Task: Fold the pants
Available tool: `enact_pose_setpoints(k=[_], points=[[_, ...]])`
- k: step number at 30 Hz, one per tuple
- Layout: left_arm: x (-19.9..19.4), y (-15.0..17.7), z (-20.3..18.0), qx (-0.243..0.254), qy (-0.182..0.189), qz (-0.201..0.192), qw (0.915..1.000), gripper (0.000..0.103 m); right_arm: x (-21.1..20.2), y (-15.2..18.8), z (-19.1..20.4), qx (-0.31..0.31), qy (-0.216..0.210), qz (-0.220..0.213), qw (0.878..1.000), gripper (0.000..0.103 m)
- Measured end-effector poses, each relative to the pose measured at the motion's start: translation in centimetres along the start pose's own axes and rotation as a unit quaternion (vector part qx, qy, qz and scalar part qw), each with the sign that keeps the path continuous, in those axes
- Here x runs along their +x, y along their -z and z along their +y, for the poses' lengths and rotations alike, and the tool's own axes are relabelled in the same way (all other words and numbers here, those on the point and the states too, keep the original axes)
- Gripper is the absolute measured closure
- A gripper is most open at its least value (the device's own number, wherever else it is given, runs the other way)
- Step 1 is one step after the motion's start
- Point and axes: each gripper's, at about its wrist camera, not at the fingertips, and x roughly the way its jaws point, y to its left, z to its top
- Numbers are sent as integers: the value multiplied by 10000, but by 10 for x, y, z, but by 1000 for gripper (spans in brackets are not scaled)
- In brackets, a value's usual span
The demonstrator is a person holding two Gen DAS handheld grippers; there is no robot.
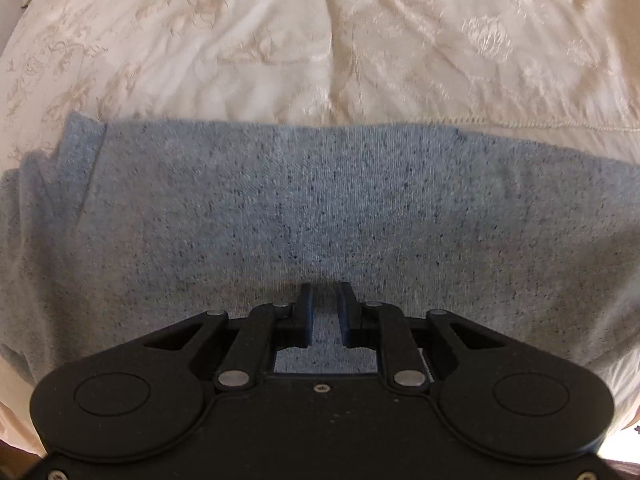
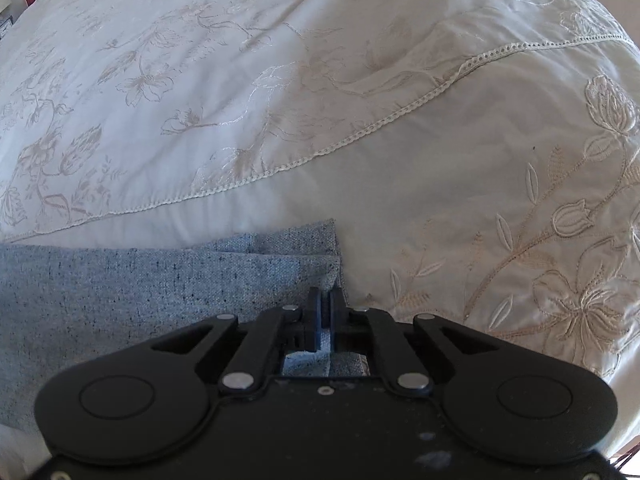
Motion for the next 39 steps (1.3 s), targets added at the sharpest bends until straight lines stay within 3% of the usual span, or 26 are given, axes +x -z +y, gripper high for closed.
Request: enact_pose_setpoints(k=[6, 7, 12, 15, 18, 21, 23, 25, 28, 32, 35, 39], points=[[-10, 26, -10, 312, -88, -95, 9994, 78, -30, -5, 1, 130, 312, -534, 9980, 93], [-17, 32, -8, 364, -113, -167, 9991, 74, -36, -5, 2, 137, 293, -642, 9974, 93], [-52, 48, 26, 343, -630, -757, 9945, 73, -57, -6, 22, -2, -219, -903, 9957, 93], [-64, 45, 71, -107, -985, -997, 9901, 73, -62, -4, 42, -129, -519, -879, 9947, 93], [-61, 39, 122, -806, -1250, -988, 9839, 73, -67, -1, 65, -219, -758, -831, 9934, 93], [-43, 41, 166, -1435, -1384, -698, 9774, 73, -75, 6, 91, -418, -895, -807, 9918, 93], [-20, 49, 188, -1656, -1512, -222, 9743, 72, -79, 12, 109, -491, -989, -757, 9910, 92], [-2, 64, 203, -1755, -1179, 99, 9774, 72, -85, 18, 129, -561, -1064, -662, 9905, 92], [-3, 80, 206, -1490, -891, -75, 9848, 72, -90, 24, 162, -602, -1149, -555, 9900, 91], [-11, 78, 205, -1084, -694, 56, 9917, 72, -98, 27, 219, -567, -1420, -468, 9871, 88], [-34, 65, 215, -850, -345, -247, 9955, 72, -103, 20, 272, -730, -1695, -468, 9817, 88], [-57, 42, 259, -1208, -238, -690, 9900, 72, -103, -1, 340, -840, -2142, -519, 9718, 88]])
